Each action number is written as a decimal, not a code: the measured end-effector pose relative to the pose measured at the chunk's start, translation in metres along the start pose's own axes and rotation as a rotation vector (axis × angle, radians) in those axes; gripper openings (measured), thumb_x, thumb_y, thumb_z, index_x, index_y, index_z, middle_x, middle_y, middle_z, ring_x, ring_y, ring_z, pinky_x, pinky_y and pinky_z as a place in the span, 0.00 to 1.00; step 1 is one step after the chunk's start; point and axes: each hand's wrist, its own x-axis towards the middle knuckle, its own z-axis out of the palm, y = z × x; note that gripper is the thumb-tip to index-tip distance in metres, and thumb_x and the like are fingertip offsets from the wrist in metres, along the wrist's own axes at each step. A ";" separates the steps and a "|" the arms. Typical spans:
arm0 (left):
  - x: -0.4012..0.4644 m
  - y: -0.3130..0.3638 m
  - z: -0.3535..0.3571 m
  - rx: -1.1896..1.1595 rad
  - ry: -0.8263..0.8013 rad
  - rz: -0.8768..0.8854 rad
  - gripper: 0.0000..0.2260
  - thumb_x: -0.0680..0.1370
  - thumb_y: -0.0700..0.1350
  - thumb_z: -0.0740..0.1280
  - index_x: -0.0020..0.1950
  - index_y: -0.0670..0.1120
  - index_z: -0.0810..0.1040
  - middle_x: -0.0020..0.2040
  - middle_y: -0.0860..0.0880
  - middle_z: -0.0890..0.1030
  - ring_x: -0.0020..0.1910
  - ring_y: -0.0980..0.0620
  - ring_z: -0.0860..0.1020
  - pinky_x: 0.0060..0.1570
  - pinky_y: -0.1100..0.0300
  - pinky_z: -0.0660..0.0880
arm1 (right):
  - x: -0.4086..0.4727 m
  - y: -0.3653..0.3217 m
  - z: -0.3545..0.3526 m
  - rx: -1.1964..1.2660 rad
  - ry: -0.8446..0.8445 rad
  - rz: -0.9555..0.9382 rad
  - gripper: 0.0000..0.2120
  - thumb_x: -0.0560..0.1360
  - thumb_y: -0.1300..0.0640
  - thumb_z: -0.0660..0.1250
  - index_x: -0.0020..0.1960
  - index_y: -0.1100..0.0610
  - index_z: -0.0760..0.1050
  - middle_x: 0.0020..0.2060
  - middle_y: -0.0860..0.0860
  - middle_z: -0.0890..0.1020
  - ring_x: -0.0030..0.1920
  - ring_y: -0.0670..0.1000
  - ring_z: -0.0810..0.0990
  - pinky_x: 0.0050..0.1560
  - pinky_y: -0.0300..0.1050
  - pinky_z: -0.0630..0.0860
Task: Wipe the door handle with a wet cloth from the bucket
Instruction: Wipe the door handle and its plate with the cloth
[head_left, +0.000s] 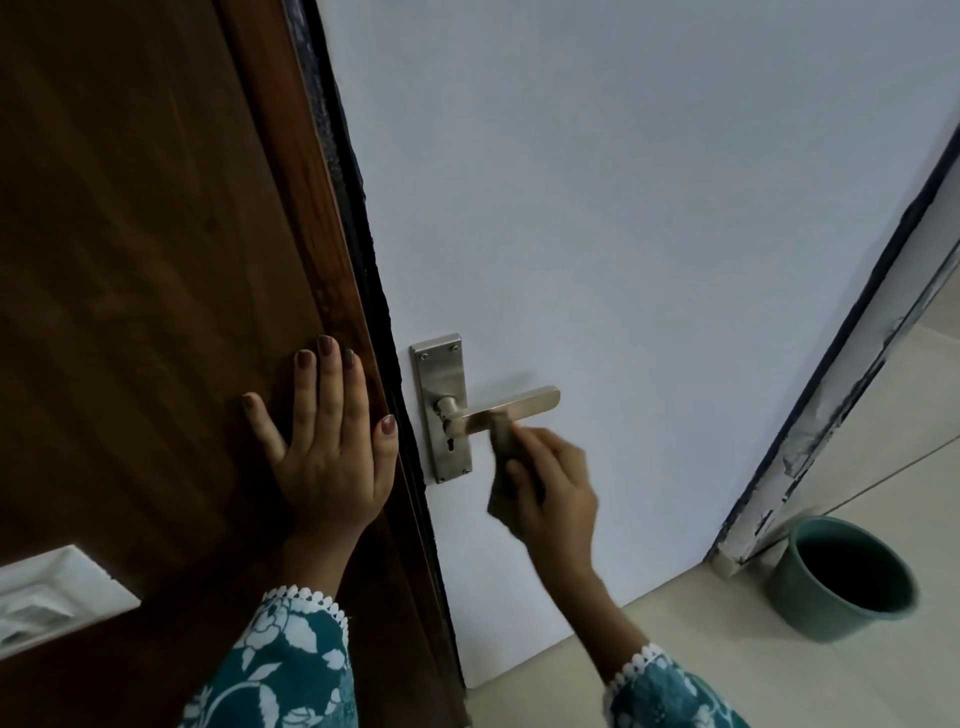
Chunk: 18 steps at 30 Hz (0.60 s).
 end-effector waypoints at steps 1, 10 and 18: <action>0.000 0.000 0.000 -0.005 0.000 -0.001 0.25 0.82 0.50 0.50 0.78 0.43 0.54 0.77 0.47 0.54 0.78 0.48 0.52 0.73 0.42 0.40 | -0.006 -0.006 0.008 0.029 -0.027 -0.037 0.17 0.72 0.67 0.68 0.60 0.59 0.77 0.55 0.49 0.75 0.55 0.49 0.75 0.56 0.26 0.67; -0.001 0.001 0.003 0.004 0.026 -0.003 0.25 0.82 0.50 0.50 0.77 0.42 0.56 0.75 0.45 0.60 0.77 0.47 0.54 0.73 0.42 0.41 | -0.005 -0.013 0.044 0.131 -0.036 -0.012 0.13 0.70 0.66 0.71 0.55 0.60 0.79 0.51 0.55 0.77 0.51 0.54 0.77 0.40 0.23 0.71; 0.000 0.002 0.000 0.004 0.028 -0.005 0.25 0.82 0.50 0.50 0.77 0.41 0.56 0.77 0.46 0.57 0.78 0.48 0.52 0.73 0.42 0.40 | 0.019 0.003 0.022 0.058 0.113 0.124 0.10 0.69 0.67 0.73 0.50 0.63 0.81 0.42 0.56 0.78 0.46 0.48 0.77 0.42 0.22 0.67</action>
